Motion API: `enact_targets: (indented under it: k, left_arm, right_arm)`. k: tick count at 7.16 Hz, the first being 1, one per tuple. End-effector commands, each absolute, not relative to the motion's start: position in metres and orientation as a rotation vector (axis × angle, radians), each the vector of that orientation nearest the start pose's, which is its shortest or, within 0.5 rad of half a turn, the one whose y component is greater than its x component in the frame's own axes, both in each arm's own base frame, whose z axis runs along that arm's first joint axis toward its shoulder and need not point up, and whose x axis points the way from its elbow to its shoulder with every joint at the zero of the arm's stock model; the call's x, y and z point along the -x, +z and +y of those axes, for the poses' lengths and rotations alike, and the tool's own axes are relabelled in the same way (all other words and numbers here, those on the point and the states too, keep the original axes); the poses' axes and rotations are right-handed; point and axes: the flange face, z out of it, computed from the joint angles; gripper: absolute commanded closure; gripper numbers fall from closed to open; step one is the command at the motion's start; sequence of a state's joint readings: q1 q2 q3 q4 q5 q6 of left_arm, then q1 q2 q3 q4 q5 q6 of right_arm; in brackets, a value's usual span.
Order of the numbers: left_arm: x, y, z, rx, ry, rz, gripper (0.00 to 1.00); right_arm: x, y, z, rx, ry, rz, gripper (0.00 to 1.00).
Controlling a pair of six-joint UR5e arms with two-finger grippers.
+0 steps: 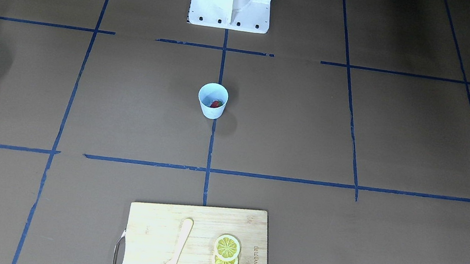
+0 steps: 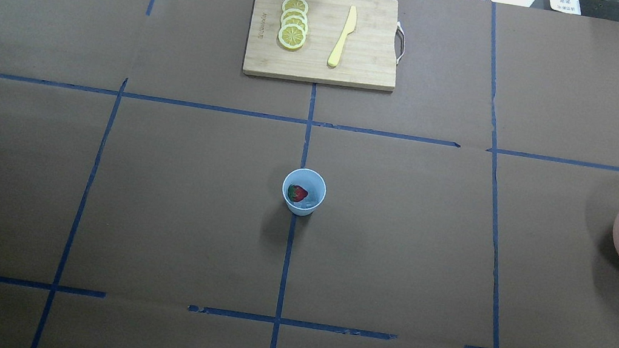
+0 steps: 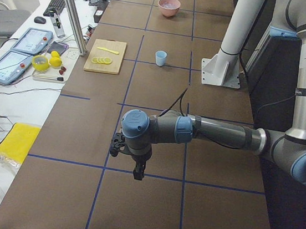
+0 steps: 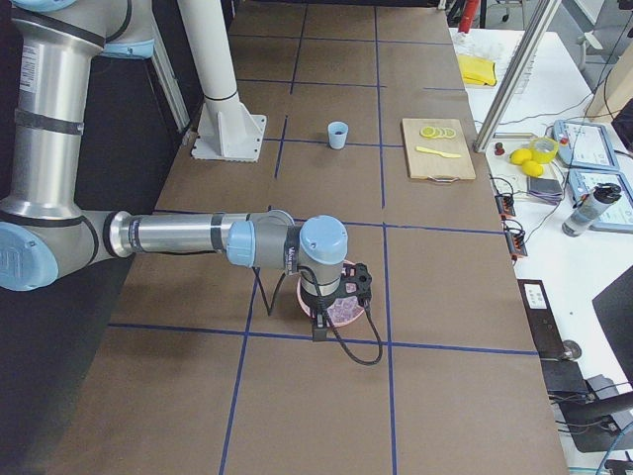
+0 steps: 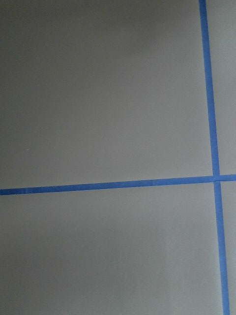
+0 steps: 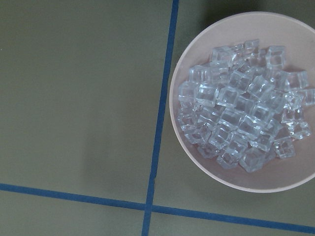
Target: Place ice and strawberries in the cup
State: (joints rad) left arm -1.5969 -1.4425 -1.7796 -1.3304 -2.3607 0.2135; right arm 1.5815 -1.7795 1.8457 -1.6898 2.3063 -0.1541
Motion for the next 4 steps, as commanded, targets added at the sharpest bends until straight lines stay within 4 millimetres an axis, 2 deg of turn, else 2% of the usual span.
enact_targets:
  k: [1, 4]
  left_arm:
    - [0.0737, 0.6394, -0.4223, 0.058, 0.116, 0.8, 0.0]
    - [0.0738, 0.6382, -0.4295, 0.057, 0.119, 0.792, 0.0]
  right_arm:
    - [-0.0722, 0.6354, -0.3953, 0.002, -0.094, -0.751, 0.0]
    - [-0.0722, 0.6355, -0.3953, 0.002, -0.094, -0.751, 0.0]
